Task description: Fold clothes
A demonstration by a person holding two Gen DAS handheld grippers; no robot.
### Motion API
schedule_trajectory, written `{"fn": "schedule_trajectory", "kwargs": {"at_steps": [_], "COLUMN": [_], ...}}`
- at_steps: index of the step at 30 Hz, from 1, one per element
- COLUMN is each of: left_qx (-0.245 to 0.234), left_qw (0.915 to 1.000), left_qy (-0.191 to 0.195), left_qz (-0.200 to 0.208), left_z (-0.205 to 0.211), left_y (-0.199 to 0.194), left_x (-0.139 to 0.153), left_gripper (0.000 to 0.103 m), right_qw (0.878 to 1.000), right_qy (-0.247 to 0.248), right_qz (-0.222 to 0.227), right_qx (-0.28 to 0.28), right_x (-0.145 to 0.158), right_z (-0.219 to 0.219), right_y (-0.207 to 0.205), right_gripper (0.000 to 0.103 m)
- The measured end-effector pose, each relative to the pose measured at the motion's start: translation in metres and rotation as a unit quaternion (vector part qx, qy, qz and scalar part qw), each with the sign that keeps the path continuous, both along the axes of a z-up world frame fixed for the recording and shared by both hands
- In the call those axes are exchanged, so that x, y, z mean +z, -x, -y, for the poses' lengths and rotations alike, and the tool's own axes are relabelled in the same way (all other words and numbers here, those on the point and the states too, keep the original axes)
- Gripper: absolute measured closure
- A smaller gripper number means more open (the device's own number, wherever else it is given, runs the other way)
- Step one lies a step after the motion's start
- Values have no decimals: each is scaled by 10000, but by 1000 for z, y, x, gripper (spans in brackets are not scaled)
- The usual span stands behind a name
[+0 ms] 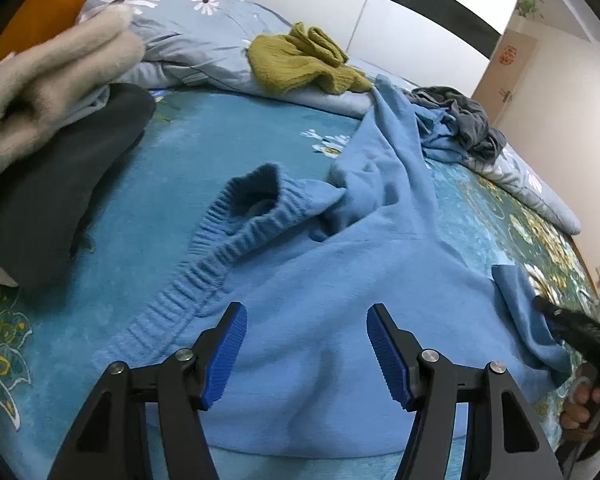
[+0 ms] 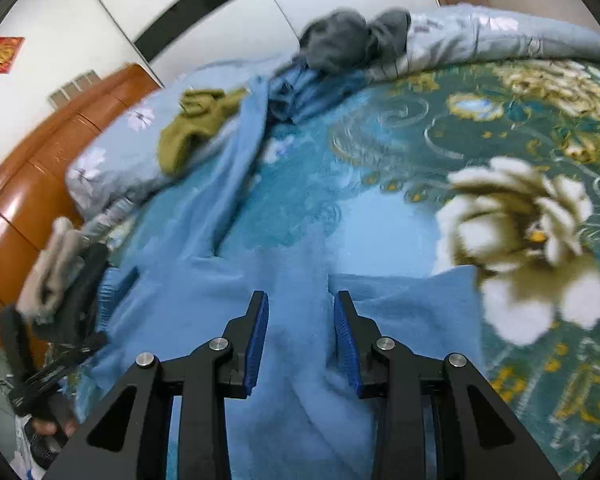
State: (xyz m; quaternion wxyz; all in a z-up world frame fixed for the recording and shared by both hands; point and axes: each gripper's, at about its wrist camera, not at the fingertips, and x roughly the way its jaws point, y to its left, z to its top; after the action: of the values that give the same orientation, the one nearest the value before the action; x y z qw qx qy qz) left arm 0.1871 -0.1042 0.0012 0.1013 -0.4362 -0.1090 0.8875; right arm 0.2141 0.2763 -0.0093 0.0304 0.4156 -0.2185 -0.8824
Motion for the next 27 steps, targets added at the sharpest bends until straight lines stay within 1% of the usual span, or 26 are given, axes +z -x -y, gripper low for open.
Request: {"fn": "schedule_trajectory", "kwargs": {"at_steps": [2,3,4,6,7,10,12,15,17,19,21,25,27], "left_qx": [61,101,139,159,135,49,1,0,10,24,51,139,199], "left_qw": [10000,9999,9999,9997,9997,9998,9999,9999,9999,9999,9999,9998,9997], "left_qy": [-32,-49,-66,-121,-128,-122,-101,-111,-134,-123,-97,-143,-78], "left_qz": [17,40,64,131,129,113,94,94,92,64,39,9,-84], "left_z": [6,8,10,11,10,5,3,3,4,3,3,7,10], "left_y": [1,2,2,4,3,2,1,2,3,4,5,9,11], "left_x": [-1,-3,-4,-6,-6,-5,-4,-4,-3,-2,-1,4,9], "left_gripper": [36,36,36,36,36,36,36,36,36,36,36,36,36], "right_qw": [9997,9996,9994,9992,9992,9985,9972,9912,9824,9709,9601,9471,9433], "right_qy": [-32,74,197,332,357,442,258,25,-19,-54,81,180,296], "right_qz": [213,243,230,138,67,-261,-549,-820,-967,-936,-783,-491,-297], "right_qx": [-103,-145,-162,-165,-179,-215,-435,-1043,-1596,-2203,-2685,-3165,-3292], "right_x": [-8,-9,-10,-5,-1,15,31,47,54,53,43,20,8], "right_z": [0,-1,-3,-6,-9,-21,-39,-76,-109,-143,-171,-200,-207], "right_y": [5,4,1,-5,-9,-28,-48,-79,-105,-131,-152,-175,-181], "right_gripper": [69,73,84,98,99,100,100,100,100,100,100,101,101]}}
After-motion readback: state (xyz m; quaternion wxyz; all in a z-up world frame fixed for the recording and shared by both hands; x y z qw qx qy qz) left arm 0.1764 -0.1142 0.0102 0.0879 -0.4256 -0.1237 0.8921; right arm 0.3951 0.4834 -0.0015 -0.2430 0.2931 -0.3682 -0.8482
